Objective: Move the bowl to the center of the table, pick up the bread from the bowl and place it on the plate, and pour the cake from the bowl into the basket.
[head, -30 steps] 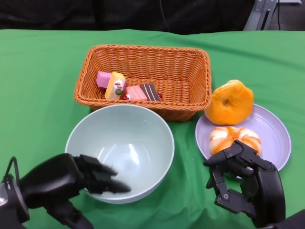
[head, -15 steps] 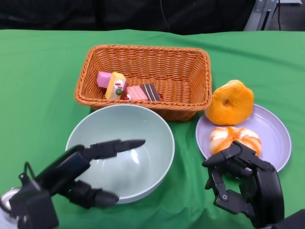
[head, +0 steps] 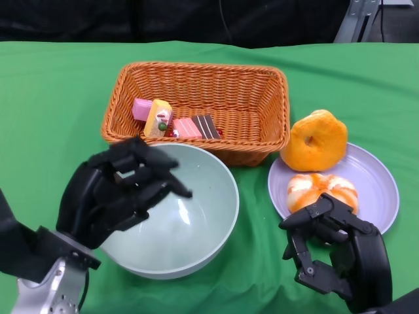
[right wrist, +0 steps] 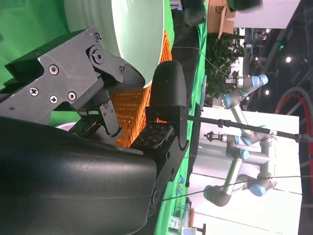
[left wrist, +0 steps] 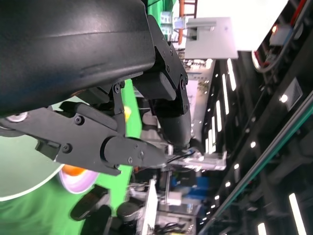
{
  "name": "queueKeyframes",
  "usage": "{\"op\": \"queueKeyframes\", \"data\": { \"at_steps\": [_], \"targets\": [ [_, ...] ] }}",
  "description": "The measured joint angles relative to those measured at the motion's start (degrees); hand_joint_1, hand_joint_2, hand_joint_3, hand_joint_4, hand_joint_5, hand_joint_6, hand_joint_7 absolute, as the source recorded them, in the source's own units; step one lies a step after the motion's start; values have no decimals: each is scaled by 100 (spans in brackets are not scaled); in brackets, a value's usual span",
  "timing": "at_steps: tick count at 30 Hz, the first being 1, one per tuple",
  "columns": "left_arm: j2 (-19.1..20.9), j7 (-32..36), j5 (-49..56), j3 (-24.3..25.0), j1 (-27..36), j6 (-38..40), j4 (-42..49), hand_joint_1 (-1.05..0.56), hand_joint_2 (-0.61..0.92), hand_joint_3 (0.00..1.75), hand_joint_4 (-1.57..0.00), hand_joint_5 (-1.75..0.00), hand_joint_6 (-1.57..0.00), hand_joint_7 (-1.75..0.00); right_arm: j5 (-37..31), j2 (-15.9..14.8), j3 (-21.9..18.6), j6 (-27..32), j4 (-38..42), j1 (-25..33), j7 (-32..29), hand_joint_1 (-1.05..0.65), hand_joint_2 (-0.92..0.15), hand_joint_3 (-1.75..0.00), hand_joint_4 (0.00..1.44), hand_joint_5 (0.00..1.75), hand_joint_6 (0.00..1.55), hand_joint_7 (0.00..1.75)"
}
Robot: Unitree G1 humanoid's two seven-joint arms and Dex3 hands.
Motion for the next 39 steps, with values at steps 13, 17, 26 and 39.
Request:
{"op": "queueKeyframes", "data": {
  "at_steps": [13, 17, 26, 39],
  "targets": [
    [-538, -669, 874, 707, 28, -89, 228, 1, 46, 131, -86, -168, -88, -146, 3, -161, 32, 441, -837, 7, 42, -11, -66, -85, 84, 151, 74, 120],
    [-566, -572, 1209, 719, -15, -28, -2, 2, 44, 133, -86, -167, -87, -144, 52, -250, 194, 1065, -1586, 117, 252, -10, -64, -87, 80, 153, 76, 116],
    [-635, -484, 1681, 705, -98, -8, -237, -1, 45, 131, -85, -168, -84, -143, 62, -338, 341, 1547, -2289, 258, 412, -14, -56, -100, 84, 152, 76, 119],
    [-713, -458, 2045, 640, -106, -30, -280, -4, 43, 137, -86, -167, -83, -145, 263, -355, 455, 1860, -2536, 262, 627, -15, -57, -101, 82, 155, 75, 119]
  ]
}}
